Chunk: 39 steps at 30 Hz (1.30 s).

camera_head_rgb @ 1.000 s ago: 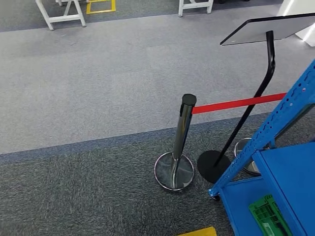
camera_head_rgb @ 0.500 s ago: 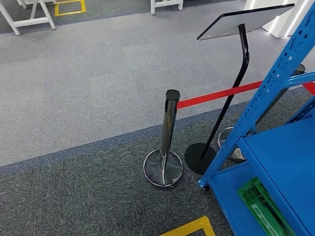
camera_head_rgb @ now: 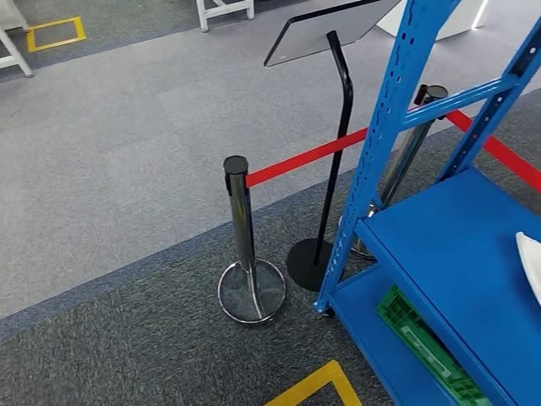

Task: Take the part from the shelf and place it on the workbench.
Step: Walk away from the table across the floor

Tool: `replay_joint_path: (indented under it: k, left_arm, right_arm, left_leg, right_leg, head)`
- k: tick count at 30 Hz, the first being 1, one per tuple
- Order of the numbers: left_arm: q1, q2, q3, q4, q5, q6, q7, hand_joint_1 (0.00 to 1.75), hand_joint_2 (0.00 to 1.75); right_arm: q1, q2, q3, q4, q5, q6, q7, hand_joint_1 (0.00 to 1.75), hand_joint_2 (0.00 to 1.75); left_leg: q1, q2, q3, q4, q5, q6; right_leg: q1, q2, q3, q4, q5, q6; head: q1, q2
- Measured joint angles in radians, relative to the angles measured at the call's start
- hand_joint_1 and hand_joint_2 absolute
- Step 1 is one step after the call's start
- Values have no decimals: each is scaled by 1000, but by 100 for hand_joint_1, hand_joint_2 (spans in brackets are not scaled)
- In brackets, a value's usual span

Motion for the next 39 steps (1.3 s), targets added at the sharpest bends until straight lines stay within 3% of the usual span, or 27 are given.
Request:
replay_joint_path:
  k: [2,3,4,6,8,10,12,13,14,17,19,21,23,26,27,28,29,30,32,33,35,37,39]
  left_arm:
    - [0,0,0,0,2,0,0,0,175]
    - [-1,0,1,0,5,0,0,0,175]
    - [-2,0,2,0,9,-1,0,0,175]
    - [-5,-1,6,1,23,-6,-3,0,175]
    - [-8,-3,15,1,47,-16,-11,0,175]
    - [-9,-4,35,1,83,-35,-23,0,175]
    - [-10,-4,66,1,135,-60,-39,0,175]
    - [-11,-5,84,1,167,-75,-48,0,175]
    - [-14,-7,105,1,202,-88,-56,0,175]
    - [-24,-14,175,1,289,-113,-71,0,175]
    - [-30,-16,219,1,325,-122,-74,0,175]
    - [-38,-18,254,1,347,-126,-75,0,175]
    - [-43,-21,280,0,356,-126,-75,0,175]
    - [-43,-22,304,0,359,-125,-76,0,175]
    - [-42,-22,309,0,357,-124,-76,0,175]
    - [-41,-22,313,0,354,-124,-76,0,175]
    - [-41,-23,314,0,349,-122,-76,0,175]
    - [-41,-23,315,0,344,-120,-76,0,175]
    - [-41,-22,316,0,334,-114,-76,0,175]
    - [-41,-22,316,0,329,-110,-75,0,175]
    - [-42,-22,316,0,317,-99,-71,0,175]
    - [-45,-23,315,0,298,-88,-64,0,175]
    - [-46,-24,312,0,281,-79,-57,0,175]
  right_arm:
    - [-1,2,0,0,0,0,0,0,0]
    - [-2,4,0,0,0,0,0,0,0]
    - [-1,4,0,0,0,0,0,0,0]
    - [4,4,-3,0,0,0,0,0,0]
    - [6,4,-8,0,0,0,0,0,0]
    - [3,5,-12,0,-1,0,-1,0,0]
    - [3,6,-16,0,-2,0,-1,0,0]
    - [5,6,-19,0,-2,-1,-1,0,0]
    - [8,6,-21,0,-3,-2,-1,0,0]
    - [11,6,-26,0,-4,-2,-2,0,0]
    - [11,6,-28,0,-2,-3,-2,0,0]
    - [15,7,-31,0,2,-4,-2,0,0]
    - [17,9,-33,0,5,-4,-2,0,0]
    - [14,11,-38,0,7,-4,-3,0,0]
    - [14,11,-39,0,8,-4,-3,0,0]
    - [14,11,-40,0,8,-4,-2,0,0]
    - [15,12,-41,0,8,-4,-2,0,0]
    - [16,12,-41,0,9,-4,-3,0,0]
    - [15,14,-41,0,9,-4,-5,0,0]
    - [14,15,-41,0,10,-4,-6,0,0]
    - [14,16,-41,0,11,-4,-7,0,0]
    - [18,16,-43,0,14,-4,-7,0,0]
    - [19,16,-44,0,16,-4,-7,0,0]
  left_leg:
    - [1,-41,48,-121,49,8]
    - [0,-54,58,-149,55,11]
    - [-2,-58,60,-157,51,12]
    - [-2,-40,61,-164,56,19]
    - [1,-18,63,-173,60,30]
    - [0,8,63,-176,61,38]
    - [-3,36,61,-176,60,39]
    - [-4,49,61,-176,60,39]
    - [-4,60,61,-176,59,39]
    - [-7,87,69,-174,55,31]
    - [-10,102,74,-172,52,19]
    - [-8,112,78,-172,50,7]
    - [-4,87,70,-142,24,-5]
    - [0,28,-5,36,-70,-14]
    - [0,22,-31,91,-87,-15]
    - [0,20,-45,116,-84,-15]
    - [0,18,-42,100,-61,-13]
    - [0,12,-23,48,-22,-9]
    - [0,-27,31,-89,47,1]
    - [1,-44,49,-135,62,5]
    - [-2,-54,59,-162,61,12]
    - [-3,-37,61,-170,64,20]
    - [1,-15,65,-182,69,31]
  right_leg:
    - [0,22,-3,3,0,6]
    - [-1,32,-8,4,1,11]
    - [-3,42,-15,5,2,18]
    - [-7,52,-26,5,3,32]
    - [-5,13,-48,44,-27,40]
    - [-5,-40,-104,160,-93,46]
    - [-6,-56,-159,276,-139,52]
    - [-6,-59,-163,290,-136,53]
    - [-6,-63,-145,261,-114,53]
    - [-3,-106,-31,56,-29,44]
    - [2,-120,-4,-2,-14,32]
    - [2,-102,-3,-3,-9,19]
    - [-1,-86,6,-10,-1,5]
    - [-2,-57,8,-13,7,-6]
    - [-1,-46,7,-12,7,-6]
    - [0,-34,7,-11,6,-6]
    - [0,-22,8,-10,6,-6]
    - [1,-9,9,-8,5,-6]
    - [2,14,7,-4,3,-2]
    - [2,25,3,-2,3,2]
    - [-1,45,-10,0,4,16]
    - [-6,55,-20,-1,5,28]
    - [-4,14,-39,35,-22,37]
  head:
    - [0,0]
    - [0,0]
    - [0,0]
    - [0,0]
    - [7,0]
    - [20,0]
    - [25,0]
    - [26,0]
    - [26,0]
    - [30,0]
    - [29,0]
    - [26,0]
    - [22,0]
    - [9,0]
    - [7,0]
    - [6,0]
    - [5,0]
    - [5,0]
    - [4,0]
    - [3,0]
    - [2,0]
    - [3,0]
    - [10,0]
